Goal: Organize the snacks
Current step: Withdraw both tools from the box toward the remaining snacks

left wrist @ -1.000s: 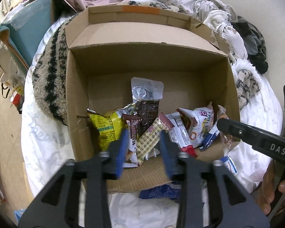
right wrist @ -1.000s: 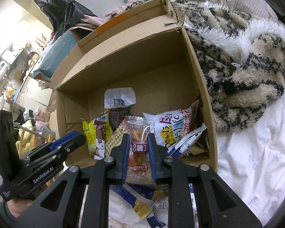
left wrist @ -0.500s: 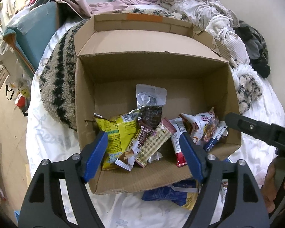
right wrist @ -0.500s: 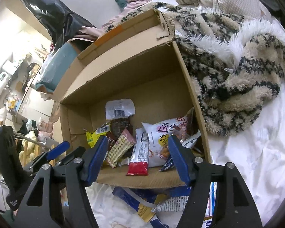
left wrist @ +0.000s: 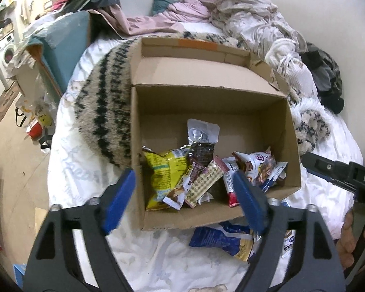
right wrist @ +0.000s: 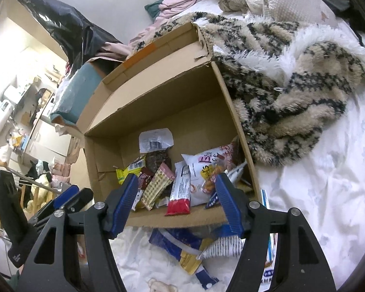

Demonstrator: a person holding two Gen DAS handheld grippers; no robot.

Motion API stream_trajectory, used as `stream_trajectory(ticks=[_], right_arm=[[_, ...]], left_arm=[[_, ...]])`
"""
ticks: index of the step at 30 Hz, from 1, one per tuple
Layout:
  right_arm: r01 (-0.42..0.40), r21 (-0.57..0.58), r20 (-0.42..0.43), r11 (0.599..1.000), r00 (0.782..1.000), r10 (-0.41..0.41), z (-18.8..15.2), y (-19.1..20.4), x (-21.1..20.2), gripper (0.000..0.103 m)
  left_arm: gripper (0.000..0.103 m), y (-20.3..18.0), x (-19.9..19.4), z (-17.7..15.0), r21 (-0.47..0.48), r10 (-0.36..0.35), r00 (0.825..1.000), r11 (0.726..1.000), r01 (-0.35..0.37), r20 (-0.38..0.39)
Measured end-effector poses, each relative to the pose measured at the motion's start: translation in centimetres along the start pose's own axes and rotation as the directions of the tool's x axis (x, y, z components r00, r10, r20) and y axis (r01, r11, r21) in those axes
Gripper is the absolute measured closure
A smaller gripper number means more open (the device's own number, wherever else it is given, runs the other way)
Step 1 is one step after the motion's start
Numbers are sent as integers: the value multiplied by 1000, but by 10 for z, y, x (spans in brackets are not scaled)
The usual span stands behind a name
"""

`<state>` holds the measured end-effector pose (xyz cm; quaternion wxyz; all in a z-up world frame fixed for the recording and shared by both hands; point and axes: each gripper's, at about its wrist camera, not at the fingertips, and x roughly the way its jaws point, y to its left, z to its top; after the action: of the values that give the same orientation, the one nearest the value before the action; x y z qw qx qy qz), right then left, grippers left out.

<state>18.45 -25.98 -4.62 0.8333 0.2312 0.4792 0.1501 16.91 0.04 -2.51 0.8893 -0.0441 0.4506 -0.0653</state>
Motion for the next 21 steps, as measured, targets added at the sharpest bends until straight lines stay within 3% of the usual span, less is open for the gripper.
stream_trajectory(ticks=[2,17,21], right_arm=[[3,-1,6,1000,1000,-3,-4,0,-7,34],[24,30,-33,999,999,-23,-53,-6,-27,34],[106,16,-97,994,990,-104,-68,-11,-17,34]], left_arm=[[7,3,-7,-5,-13,-4,1000,1000,4,8],[7,9,-28,-53,-49,48,998,998,-50,-51],[7,13,-27,-64,-75,59,994,995,-65,-89]])
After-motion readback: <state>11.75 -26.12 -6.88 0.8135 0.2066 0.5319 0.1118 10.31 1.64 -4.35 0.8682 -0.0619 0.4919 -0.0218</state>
